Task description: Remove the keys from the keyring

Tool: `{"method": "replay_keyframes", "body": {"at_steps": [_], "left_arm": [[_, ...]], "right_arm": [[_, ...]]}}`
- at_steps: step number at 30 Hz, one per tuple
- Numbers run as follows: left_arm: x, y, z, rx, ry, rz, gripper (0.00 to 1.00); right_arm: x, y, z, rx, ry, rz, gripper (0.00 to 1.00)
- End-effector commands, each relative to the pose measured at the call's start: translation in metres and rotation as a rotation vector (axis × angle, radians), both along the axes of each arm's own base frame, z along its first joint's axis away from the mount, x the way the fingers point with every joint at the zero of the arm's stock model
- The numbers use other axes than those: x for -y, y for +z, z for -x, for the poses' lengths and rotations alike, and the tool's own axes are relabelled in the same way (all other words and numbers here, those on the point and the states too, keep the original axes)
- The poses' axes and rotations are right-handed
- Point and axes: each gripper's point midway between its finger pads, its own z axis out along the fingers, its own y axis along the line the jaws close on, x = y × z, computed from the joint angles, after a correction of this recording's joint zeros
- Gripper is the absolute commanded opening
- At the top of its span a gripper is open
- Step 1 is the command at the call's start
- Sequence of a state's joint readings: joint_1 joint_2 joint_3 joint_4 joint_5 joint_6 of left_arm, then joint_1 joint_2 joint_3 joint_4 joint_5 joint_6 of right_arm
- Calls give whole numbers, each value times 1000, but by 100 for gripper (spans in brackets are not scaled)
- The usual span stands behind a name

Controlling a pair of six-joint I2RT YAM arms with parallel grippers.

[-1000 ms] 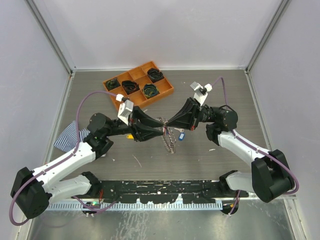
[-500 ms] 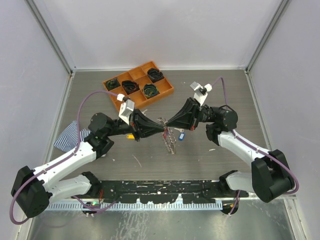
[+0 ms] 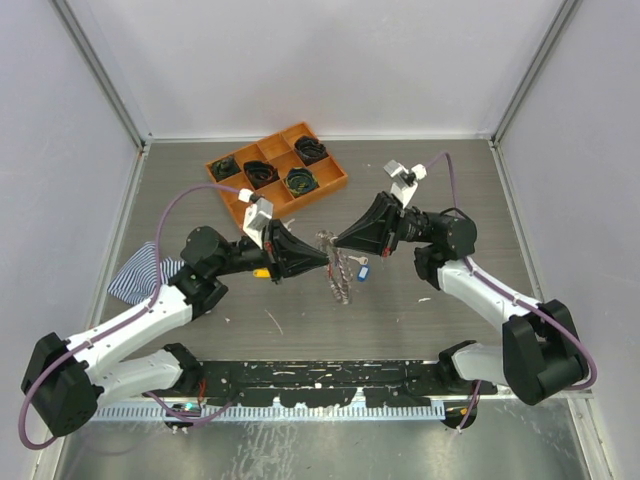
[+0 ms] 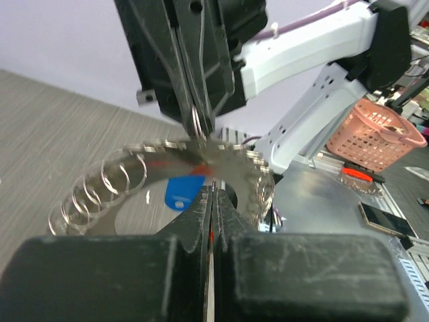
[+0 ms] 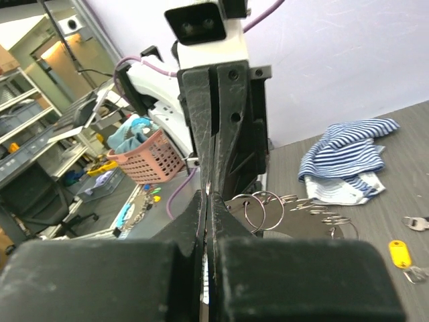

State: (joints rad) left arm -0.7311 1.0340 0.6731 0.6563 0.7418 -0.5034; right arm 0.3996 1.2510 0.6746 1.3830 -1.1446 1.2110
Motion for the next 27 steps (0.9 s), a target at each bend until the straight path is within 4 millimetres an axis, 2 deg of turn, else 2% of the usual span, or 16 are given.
{"method": "replay_keyframes", "body": {"at_steps": [1, 4, 6, 9, 11, 15, 16, 18, 20, 23, 25, 27], "left_arm": [[-7, -25, -10, -47, 95, -66, 0], [-13, -57, -18, -129, 168, -139, 0], [-17, -80, -26, -206, 231, -159, 0], [-20, -106, -41, -322, 319, -154, 0], [-17, -123, -50, -407, 353, -159, 0], [-1, -154, -73, -606, 402, -203, 0], [6, -175, -80, -673, 412, -245, 0], [19, -193, -93, -769, 428, -280, 0], [29, -213, -106, -844, 458, -325, 0], [33, -236, -128, -900, 567, -367, 1], [34, -247, -136, -915, 611, -390, 5], [34, -255, -141, -918, 636, -421, 14]], "right_arm": [[11, 2, -13, 101, -81, 20, 1], [22, -15, -26, 155, -127, 117, 1], [29, -40, -38, 165, -148, 220, 1], [49, -68, -63, 230, -275, 396, 1], [63, -71, -74, 295, -359, 465, 1], [93, -70, -90, 296, -495, 494, 1], [101, -72, -95, 291, -531, 506, 1], [115, -78, -103, 286, -594, 534, 1], [126, -83, -110, 285, -650, 560, 1], [144, -90, -120, 291, -739, 623, 1], [155, -95, -126, 298, -791, 666, 1], [167, -101, -133, 289, -847, 706, 1]]}}
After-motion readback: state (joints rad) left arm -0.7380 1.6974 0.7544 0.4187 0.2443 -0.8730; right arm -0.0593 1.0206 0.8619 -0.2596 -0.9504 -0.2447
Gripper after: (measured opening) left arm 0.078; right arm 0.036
